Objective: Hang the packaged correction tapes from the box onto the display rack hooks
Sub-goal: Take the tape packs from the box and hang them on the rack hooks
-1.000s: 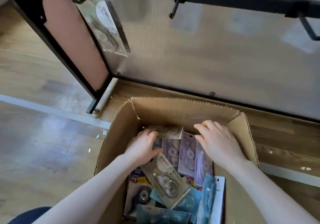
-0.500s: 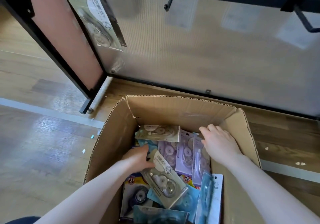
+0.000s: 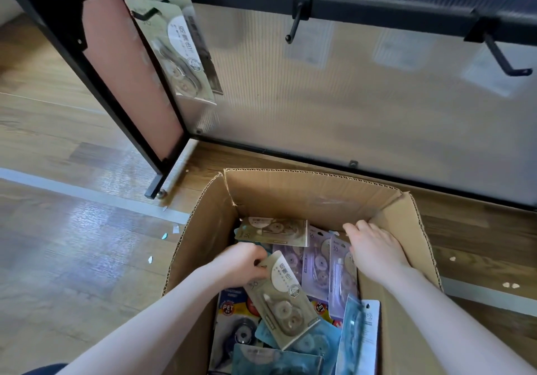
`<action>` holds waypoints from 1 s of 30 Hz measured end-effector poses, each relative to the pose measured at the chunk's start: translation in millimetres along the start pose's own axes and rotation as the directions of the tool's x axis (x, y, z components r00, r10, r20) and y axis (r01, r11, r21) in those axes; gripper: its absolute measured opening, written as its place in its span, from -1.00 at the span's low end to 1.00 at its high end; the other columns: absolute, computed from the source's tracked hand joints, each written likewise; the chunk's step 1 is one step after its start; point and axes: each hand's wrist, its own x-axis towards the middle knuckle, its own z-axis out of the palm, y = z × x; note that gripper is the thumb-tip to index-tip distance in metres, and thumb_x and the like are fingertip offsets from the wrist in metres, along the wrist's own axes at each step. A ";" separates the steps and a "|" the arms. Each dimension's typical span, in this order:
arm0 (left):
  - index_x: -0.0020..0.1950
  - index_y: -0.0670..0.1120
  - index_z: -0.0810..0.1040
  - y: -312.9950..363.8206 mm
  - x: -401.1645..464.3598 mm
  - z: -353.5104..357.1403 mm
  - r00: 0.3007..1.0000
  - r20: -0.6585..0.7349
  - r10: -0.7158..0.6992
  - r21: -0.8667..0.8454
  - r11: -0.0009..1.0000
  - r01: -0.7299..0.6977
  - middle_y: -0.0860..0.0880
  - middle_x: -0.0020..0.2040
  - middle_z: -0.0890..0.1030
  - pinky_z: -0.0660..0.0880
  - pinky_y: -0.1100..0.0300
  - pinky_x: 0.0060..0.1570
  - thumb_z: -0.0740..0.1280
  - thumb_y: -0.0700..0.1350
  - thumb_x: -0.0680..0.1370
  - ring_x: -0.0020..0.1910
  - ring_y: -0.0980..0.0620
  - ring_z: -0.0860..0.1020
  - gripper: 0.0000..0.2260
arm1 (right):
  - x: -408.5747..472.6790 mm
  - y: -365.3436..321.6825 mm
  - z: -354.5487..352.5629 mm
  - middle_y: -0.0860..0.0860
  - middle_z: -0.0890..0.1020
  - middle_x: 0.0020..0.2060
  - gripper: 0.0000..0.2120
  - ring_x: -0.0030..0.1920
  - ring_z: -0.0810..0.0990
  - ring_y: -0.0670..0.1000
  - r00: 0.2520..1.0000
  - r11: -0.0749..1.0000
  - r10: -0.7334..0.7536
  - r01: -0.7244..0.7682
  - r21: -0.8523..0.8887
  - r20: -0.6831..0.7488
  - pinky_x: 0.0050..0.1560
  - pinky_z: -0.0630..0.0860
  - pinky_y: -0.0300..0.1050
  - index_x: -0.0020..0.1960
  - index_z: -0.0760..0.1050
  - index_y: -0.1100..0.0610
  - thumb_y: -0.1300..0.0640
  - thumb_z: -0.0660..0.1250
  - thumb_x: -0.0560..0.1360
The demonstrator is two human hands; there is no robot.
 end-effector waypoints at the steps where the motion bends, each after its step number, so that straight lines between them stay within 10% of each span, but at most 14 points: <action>1: -0.31 -0.07 0.32 0.1 -3.0 -3.7 1.000 -0.020 0.005 0.024 1.000 -0.004 -0.05 -0.25 0.43 0.27 0.15 -0.35 0.28 -0.02 0.54 -0.31 0.03 0.35 -0.73 | 1.1 -2.2 -1.0 0.05 0.43 0.20 -0.66 0.23 0.40 0.07 1.000 1.000 0.012 -0.012 0.001 0.021 0.18 0.34 -0.10 0.32 0.28 0.08 0.14 0.20 0.56; 15: -0.17 -0.10 0.34 -5.7 -11.4 -15.2 0.990 -0.144 0.000 0.090 0.996 0.013 -0.04 -0.19 0.44 0.25 0.19 -0.38 0.22 -0.04 0.58 -0.23 -0.01 0.40 -0.81 | 42.9 -7.6 27.3 0.13 0.40 0.29 -0.47 0.27 0.43 0.15 0.919 0.995 0.057 -0.086 0.058 0.390 0.13 0.41 -0.03 0.41 0.15 0.15 0.19 0.28 0.51; 23: -0.19 -0.08 0.34 -12.4 -10.9 -15.3 0.990 -0.138 -0.024 0.064 0.997 0.033 -0.03 -0.19 0.45 0.25 0.22 -0.42 0.23 -0.02 0.58 -0.24 0.00 0.40 -0.80 | 46.3 -3.4 29.1 0.07 0.50 0.04 -0.45 0.09 0.54 0.14 0.934 0.999 -0.034 0.019 0.044 0.355 -0.15 0.42 -0.08 0.17 0.22 0.13 0.15 0.49 0.34; 30: -0.32 -0.05 0.26 -12.9 -9.4 -14.6 0.987 -0.152 -0.049 0.044 0.997 0.056 0.02 -0.32 0.36 0.21 0.20 -0.43 0.24 -0.04 0.56 -0.32 0.03 0.33 -0.71 | 43.1 -3.4 17.4 0.06 0.41 0.11 -0.55 0.21 0.37 0.08 0.945 0.984 -0.147 0.169 -0.051 0.293 0.12 0.35 -0.08 0.13 0.37 0.09 -0.02 0.47 0.35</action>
